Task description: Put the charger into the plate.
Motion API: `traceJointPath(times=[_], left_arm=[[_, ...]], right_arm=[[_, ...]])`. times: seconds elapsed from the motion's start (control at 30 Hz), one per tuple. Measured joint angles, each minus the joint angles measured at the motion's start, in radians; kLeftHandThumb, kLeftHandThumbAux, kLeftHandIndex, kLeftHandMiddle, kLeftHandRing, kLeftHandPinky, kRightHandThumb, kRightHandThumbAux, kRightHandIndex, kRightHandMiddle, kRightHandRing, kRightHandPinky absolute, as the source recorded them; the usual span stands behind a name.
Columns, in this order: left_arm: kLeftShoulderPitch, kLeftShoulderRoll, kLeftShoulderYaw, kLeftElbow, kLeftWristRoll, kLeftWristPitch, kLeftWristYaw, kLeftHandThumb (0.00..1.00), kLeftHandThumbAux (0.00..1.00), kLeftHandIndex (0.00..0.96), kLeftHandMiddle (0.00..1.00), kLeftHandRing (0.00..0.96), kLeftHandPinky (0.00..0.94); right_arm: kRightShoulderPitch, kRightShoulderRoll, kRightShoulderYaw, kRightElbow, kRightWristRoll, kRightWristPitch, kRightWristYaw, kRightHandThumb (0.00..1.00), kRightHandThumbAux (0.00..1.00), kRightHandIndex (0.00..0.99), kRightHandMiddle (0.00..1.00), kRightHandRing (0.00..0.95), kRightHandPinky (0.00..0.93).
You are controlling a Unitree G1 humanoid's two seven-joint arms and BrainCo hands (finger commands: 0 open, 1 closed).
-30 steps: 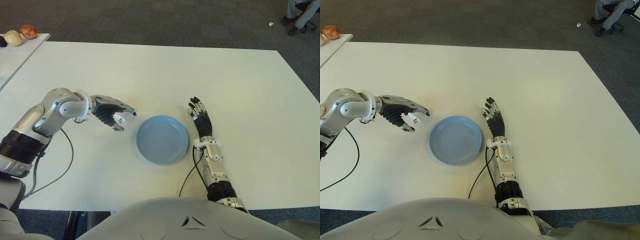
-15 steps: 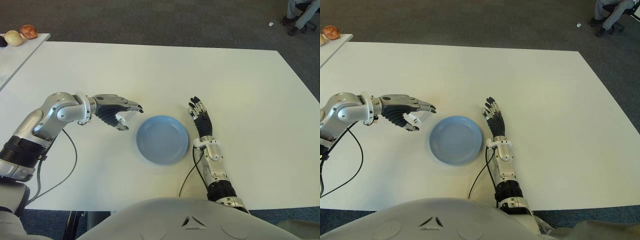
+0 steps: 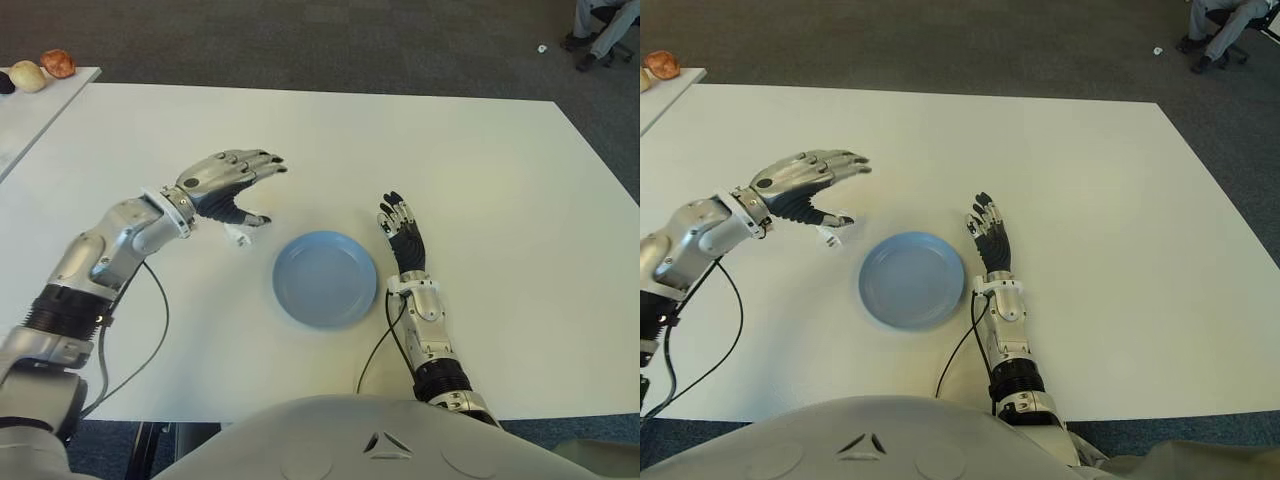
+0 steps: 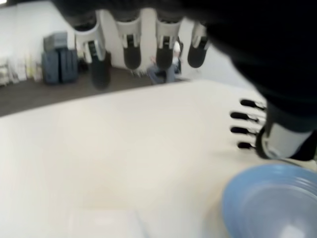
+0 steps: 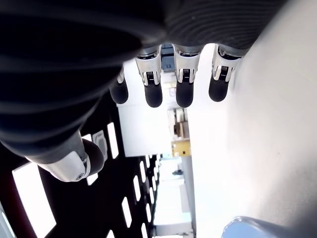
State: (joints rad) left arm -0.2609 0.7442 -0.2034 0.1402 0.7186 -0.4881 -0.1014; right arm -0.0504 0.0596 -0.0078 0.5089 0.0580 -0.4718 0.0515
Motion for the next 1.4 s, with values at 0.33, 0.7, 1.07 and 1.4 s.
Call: traceJointPath(times=[0.33,0.7,1.07,1.4], left_arm=[[0.015,-0.147,-0.001,0.066,0.107,0.242,0.212,0.153,0.408,0.000,0.000,0.000,0.000],[0.036,-0.236,-0.001,0.054,0.116,0.456,0.241,0.214,0.348,0.000,0.000,0.000,0.000],[0.058,-0.263,-0.006,0.054,0.116,0.515,0.270,0.212,0.275,0.000,0.000,0.000,0.000],[0.097,-0.267,-0.015,0.011,0.116,0.574,0.262,0.173,0.262,0.000,0.000,0.000,0.000]], right_arm=[[-0.009,0.000,0.001,0.025,0.001,-0.010,-0.008,0.029,0.559,0.038,0.102,0.070,0.077],[-0.011,0.000,0.000,0.033,0.001,-0.022,-0.009,0.028,0.568,0.046,0.102,0.072,0.077],[-0.011,0.000,-0.001,0.031,0.001,-0.027,-0.015,0.025,0.566,0.048,0.100,0.070,0.075],[-0.006,0.000,0.000,0.021,0.001,-0.026,-0.018,0.021,0.561,0.048,0.097,0.067,0.073]])
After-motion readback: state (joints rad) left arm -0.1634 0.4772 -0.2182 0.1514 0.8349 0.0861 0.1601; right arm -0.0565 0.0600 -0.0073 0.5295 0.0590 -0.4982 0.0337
